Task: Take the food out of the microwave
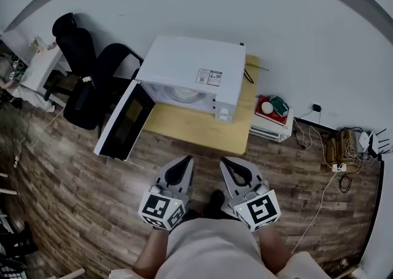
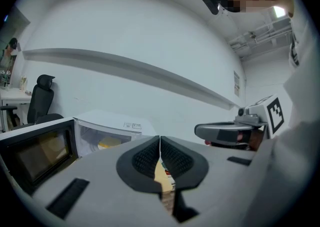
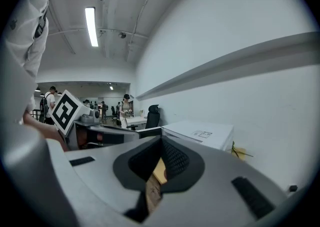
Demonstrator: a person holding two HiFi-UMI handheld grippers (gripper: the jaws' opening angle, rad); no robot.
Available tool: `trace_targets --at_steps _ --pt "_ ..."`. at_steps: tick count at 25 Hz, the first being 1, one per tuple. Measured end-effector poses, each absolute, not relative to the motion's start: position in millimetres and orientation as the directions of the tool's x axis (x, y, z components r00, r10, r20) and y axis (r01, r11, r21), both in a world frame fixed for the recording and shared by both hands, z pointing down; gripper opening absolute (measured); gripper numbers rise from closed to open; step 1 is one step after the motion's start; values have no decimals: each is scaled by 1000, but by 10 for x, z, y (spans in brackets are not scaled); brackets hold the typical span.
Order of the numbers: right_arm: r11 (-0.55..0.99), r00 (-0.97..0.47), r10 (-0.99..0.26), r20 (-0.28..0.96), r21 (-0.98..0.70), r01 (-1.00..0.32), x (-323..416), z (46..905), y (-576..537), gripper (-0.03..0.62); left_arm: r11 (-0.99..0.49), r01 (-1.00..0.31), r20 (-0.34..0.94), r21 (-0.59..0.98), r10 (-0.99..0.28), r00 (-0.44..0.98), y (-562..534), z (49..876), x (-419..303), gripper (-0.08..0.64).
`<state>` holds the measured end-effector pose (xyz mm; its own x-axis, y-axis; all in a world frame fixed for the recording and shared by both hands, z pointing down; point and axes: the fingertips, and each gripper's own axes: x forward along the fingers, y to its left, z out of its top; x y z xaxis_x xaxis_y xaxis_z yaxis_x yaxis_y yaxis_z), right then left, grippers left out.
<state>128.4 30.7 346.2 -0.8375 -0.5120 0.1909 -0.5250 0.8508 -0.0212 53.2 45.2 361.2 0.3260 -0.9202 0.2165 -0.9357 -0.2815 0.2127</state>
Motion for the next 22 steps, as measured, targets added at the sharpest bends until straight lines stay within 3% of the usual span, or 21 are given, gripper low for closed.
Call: trace_targets --at_steps 22 --pt "854 -841 -486 236 -72 -514 1049 3668 -24 -2 -222 -923 247 313 -920 305 87 3902 225 8"
